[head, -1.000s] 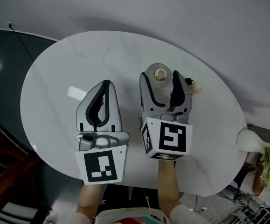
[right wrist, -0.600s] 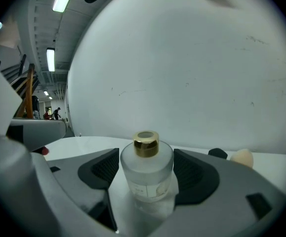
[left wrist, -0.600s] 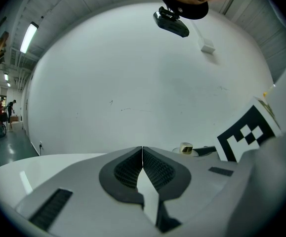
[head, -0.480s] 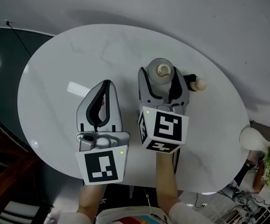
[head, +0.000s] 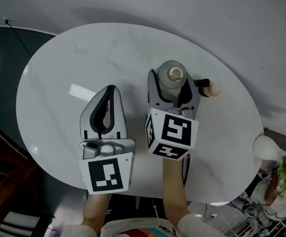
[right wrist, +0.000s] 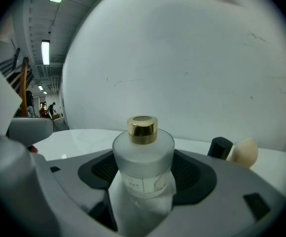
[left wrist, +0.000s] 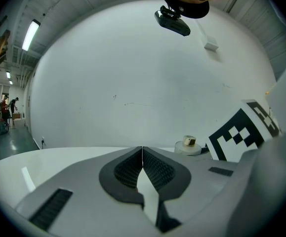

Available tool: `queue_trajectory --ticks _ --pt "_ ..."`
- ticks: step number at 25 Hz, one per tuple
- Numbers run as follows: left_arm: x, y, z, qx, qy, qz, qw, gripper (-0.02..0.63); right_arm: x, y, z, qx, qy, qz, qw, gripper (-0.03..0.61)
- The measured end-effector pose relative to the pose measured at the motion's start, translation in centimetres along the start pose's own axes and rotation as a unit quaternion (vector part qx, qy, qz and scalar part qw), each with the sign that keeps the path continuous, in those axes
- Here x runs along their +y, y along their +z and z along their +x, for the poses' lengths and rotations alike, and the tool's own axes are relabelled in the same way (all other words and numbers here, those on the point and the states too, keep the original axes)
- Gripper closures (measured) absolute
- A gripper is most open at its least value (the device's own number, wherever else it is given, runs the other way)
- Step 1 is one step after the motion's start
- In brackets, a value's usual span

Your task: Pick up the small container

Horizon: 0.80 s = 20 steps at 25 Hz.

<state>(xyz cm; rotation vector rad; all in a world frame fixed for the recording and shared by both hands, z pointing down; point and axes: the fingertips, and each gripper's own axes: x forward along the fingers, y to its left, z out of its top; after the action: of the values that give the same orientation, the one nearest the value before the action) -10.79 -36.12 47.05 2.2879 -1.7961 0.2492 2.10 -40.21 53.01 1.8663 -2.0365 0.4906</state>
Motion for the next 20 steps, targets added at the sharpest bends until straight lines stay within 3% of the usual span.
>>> queue_trajectory --ticks 20 --pt "-0.6 0.3 -1.3 -0.009 0.003 0.001 1.0000 0.595 -0.1 0.1 -0.3 -0.012 0.008 0.002 1.000 0.245"
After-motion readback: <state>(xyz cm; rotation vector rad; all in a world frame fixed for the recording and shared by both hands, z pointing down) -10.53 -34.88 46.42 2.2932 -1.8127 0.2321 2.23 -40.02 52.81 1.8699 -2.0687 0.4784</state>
